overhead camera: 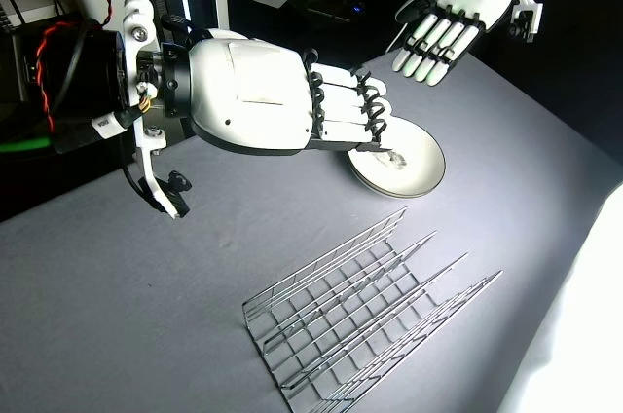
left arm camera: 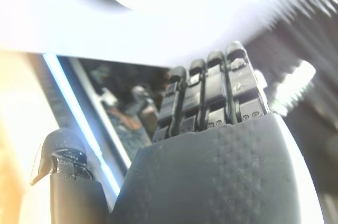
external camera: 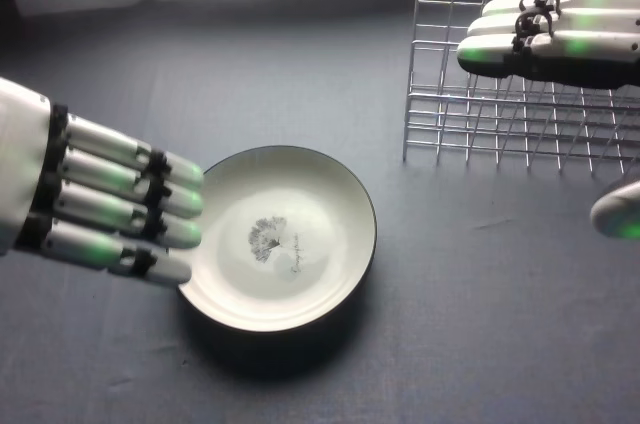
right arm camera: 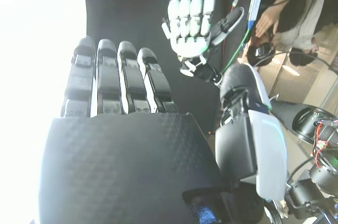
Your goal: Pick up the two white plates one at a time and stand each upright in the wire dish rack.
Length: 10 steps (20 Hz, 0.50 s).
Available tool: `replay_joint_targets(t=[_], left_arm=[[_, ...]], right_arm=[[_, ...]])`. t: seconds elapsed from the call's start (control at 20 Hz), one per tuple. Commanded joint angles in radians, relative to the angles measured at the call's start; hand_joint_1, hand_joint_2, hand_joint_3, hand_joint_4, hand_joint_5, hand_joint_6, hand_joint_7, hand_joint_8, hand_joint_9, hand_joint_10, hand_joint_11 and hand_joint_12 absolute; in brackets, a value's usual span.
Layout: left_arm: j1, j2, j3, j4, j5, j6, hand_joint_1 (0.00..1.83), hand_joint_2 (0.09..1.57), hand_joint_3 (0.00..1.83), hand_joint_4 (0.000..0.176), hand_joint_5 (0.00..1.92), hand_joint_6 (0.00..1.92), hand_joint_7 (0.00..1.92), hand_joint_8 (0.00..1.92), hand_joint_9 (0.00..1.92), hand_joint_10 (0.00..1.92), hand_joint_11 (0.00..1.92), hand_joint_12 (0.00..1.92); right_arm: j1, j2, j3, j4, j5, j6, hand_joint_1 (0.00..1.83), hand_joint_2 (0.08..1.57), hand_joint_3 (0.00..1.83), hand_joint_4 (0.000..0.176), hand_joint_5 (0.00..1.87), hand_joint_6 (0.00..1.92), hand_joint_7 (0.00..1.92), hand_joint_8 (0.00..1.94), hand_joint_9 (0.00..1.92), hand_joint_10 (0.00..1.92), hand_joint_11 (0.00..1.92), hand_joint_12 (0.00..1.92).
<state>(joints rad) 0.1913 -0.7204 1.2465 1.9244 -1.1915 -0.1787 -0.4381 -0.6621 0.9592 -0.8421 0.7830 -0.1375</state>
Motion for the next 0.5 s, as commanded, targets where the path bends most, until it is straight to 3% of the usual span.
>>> replay_joint_targets(t=[0.0, 0.25, 0.4, 0.45], left_arm=[[-0.008, -0.003, 0.006, -0.069, -0.028, -0.002, 0.00, 0.99, 0.00, 0.000, 0.05, 0.00, 0.01, 0.00, 0.00, 0.00, 0.03, 0.02], [0.092, -0.135, 0.118, -0.068, -0.010, -0.006, 0.00, 1.01, 0.01, 0.000, 0.08, 0.01, 0.05, 0.01, 0.04, 0.02, 0.07, 0.04], [0.146, -0.193, 0.169, -0.070, -0.013, 0.001, 0.00, 1.00, 0.00, 0.000, 0.07, 0.00, 0.04, 0.01, 0.05, 0.01, 0.07, 0.05], [0.157, -0.211, 0.186, -0.070, -0.013, 0.005, 0.00, 1.01, 0.01, 0.000, 0.08, 0.01, 0.06, 0.01, 0.06, 0.01, 0.08, 0.06]], right_arm=[[0.002, -0.002, 0.008, 0.046, 0.102, -0.007, 0.00, 1.12, 0.00, 0.000, 0.00, 0.00, 0.00, 0.00, 0.00, 0.00, 0.00, 0.00], [-0.019, -0.024, 0.055, 0.040, 0.181, -0.064, 0.06, 1.12, 0.00, 0.000, 0.00, 0.00, 0.00, 0.00, 0.00, 0.00, 0.00, 0.00], [-0.019, -0.027, 0.055, 0.021, 0.200, -0.081, 0.57, 1.07, 0.00, 0.000, 0.00, 0.00, 0.00, 0.00, 0.00, 0.00, 0.00, 0.00], [-0.020, -0.027, 0.055, 0.013, 0.203, -0.086, 0.66, 1.06, 0.00, 0.000, 0.00, 0.00, 0.00, 0.00, 0.00, 0.00, 0.00, 0.00]])
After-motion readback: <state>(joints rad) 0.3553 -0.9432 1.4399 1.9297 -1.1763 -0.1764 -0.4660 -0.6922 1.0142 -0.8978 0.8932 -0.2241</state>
